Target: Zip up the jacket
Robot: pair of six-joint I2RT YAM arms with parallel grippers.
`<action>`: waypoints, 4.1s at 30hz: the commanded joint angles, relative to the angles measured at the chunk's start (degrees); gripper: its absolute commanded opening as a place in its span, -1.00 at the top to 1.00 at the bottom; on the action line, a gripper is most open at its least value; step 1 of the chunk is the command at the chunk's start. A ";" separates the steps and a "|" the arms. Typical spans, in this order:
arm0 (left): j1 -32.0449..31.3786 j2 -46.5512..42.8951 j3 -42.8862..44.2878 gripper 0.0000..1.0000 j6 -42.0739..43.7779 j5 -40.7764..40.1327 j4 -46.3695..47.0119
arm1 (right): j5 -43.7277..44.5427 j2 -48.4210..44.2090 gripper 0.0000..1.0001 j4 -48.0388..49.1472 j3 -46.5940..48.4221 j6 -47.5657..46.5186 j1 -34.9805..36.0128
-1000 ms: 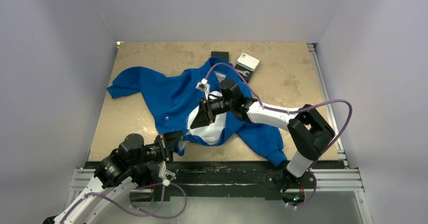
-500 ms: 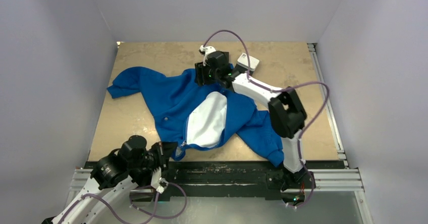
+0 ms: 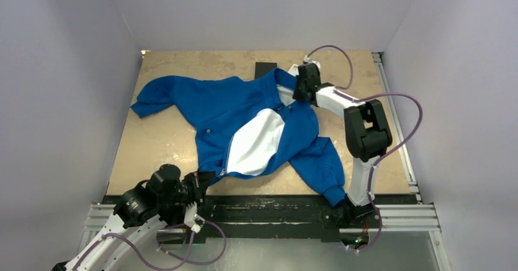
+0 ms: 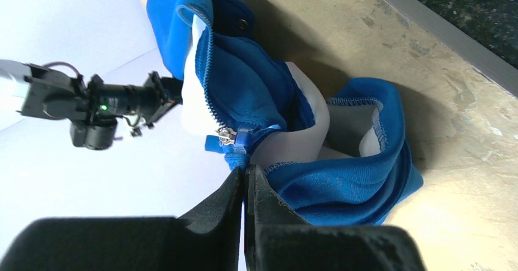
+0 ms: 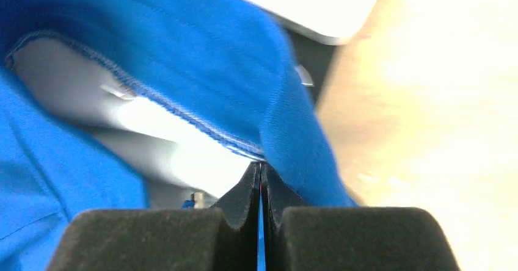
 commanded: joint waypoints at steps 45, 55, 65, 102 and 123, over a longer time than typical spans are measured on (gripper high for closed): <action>-0.13 1.81 -1.43 1.00 1.32 -0.97 9.01 | -3.30 4.17 -0.46 1.65 10.96 -5.63 4.62; -0.18 1.91 -1.88 1.00 1.45 -1.21 10.02 | -8.10 6.06 1.00 3.29 17.58 -4.96 1.28; -0.14 3.10 -9.47 1.00 3.38 1.52 24.21 | 13.69 -15.70 1.00 4.88 -2.91 2.36 -7.85; 9.25 24.33 -8.64 1.00 0.20 -14.28 34.18 | -19.40 -8.27 -0.44 -0.84 -3.42 -7.75 18.78; 13.24 28.33 -17.03 1.00 4.53 18.84 65.82 | -21.25 -27.51 -0.18 20.93 -26.58 3.97 7.73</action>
